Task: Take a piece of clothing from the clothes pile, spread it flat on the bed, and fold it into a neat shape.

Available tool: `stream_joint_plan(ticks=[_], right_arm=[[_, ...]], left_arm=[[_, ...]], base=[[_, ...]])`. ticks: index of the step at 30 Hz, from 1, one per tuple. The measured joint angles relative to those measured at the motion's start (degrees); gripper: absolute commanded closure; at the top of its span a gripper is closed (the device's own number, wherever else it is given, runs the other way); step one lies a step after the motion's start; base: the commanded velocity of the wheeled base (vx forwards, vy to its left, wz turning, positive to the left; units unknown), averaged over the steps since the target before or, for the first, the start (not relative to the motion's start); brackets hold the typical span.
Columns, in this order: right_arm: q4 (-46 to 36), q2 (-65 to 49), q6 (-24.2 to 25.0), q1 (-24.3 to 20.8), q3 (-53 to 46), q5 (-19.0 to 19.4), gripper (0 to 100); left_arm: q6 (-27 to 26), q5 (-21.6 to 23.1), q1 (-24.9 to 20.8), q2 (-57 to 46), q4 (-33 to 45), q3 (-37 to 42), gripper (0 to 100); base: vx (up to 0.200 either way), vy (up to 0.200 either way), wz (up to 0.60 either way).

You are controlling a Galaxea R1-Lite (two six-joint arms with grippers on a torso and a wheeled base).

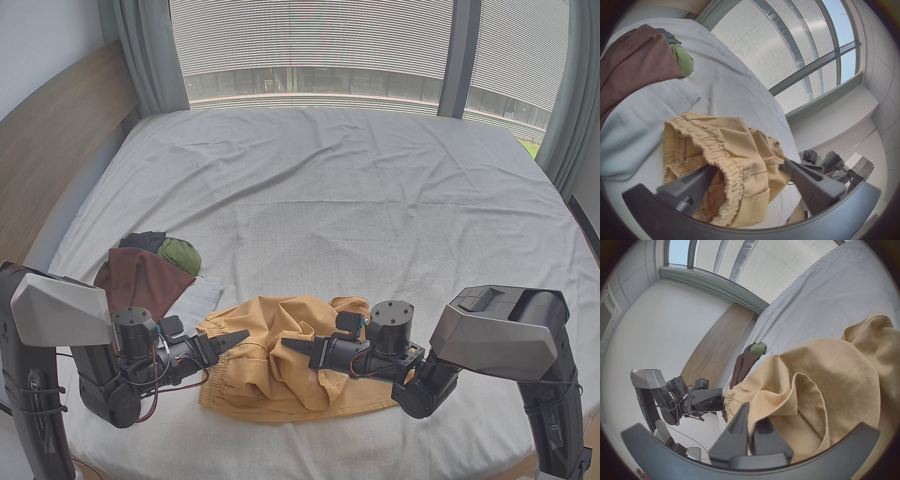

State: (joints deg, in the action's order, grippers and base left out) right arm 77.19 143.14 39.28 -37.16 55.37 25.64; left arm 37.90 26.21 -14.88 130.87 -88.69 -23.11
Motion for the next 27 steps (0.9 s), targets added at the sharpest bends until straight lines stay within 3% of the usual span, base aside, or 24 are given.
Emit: stream_joint_plan(ticks=[14, 15, 27], right_arm=[[0.05, -0.12, -0.22, 0.17, -0.28, -0.10, 100], [0.05, -0.12, -0.30, 0.20, -0.33, -0.10, 100], [1.17, -0.22, -0.44, 0.61, -1.54, -0.07, 100]], left_arm=[[0.09, 1.90, -0.63, -0.88, 0.01, 3.38, 0], [0.09, 1.90, -0.63, -0.94, 0.01, 3.38, 100], [-0.20, 2.06, -0.71, -1.10, -0.05, 3.55, 100]], base=[[0.000, 0.000, 0.00], [0.000, 0.000, 0.00], [0.000, 0.000, 0.00]])
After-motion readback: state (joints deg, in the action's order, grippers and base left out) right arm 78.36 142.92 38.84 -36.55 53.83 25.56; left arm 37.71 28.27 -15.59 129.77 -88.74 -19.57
